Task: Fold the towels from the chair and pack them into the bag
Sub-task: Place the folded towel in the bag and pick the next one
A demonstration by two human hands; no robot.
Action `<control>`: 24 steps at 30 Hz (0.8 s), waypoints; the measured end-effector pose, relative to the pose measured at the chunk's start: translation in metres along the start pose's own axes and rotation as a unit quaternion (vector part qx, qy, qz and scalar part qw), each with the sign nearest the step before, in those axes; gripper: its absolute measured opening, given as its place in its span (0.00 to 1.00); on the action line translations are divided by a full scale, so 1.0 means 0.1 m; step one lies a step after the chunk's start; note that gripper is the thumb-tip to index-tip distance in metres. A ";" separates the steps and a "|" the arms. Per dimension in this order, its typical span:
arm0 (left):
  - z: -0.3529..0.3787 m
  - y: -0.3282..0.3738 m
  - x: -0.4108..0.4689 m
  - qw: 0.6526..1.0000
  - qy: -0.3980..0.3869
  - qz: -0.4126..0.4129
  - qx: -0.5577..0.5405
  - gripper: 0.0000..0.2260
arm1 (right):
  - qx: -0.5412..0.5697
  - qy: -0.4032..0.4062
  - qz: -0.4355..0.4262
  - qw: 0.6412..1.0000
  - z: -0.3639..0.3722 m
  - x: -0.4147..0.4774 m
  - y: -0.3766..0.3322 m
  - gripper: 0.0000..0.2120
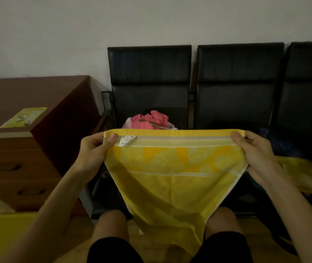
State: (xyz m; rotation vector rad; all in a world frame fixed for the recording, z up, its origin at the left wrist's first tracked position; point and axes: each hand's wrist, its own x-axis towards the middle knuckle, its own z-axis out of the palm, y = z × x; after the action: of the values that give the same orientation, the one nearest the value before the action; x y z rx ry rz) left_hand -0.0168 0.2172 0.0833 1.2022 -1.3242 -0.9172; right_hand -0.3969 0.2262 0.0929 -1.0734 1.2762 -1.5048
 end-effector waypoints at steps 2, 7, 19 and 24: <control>0.06 -0.11 -0.08 0.999 0.035 -0.022 0.011 0.12 | 0.012 0.005 0.015 1.000 0.02 -0.06 0.15 0.06; 0.26 -0.30 -0.37 0.995 0.090 -0.033 0.022 0.07 | 0.025 0.030 0.055 0.998 0.09 -0.30 0.48 0.07; 0.74 -0.56 -0.91 0.998 0.042 -0.039 0.032 0.12 | -0.027 -0.006 0.010 1.000 0.60 -0.92 0.87 0.11; 1.05 -0.52 -1.04 0.998 0.005 -0.054 0.012 0.08 | -0.080 -0.048 -0.016 0.996 0.89 -1.02 0.95 0.06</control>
State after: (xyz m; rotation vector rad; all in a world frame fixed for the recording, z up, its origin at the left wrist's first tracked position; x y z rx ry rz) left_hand -0.1209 0.2963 -0.0018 1.3048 -1.2757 -0.9731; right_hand -0.2775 0.2934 -0.0001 -1.2599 1.3349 -1.3767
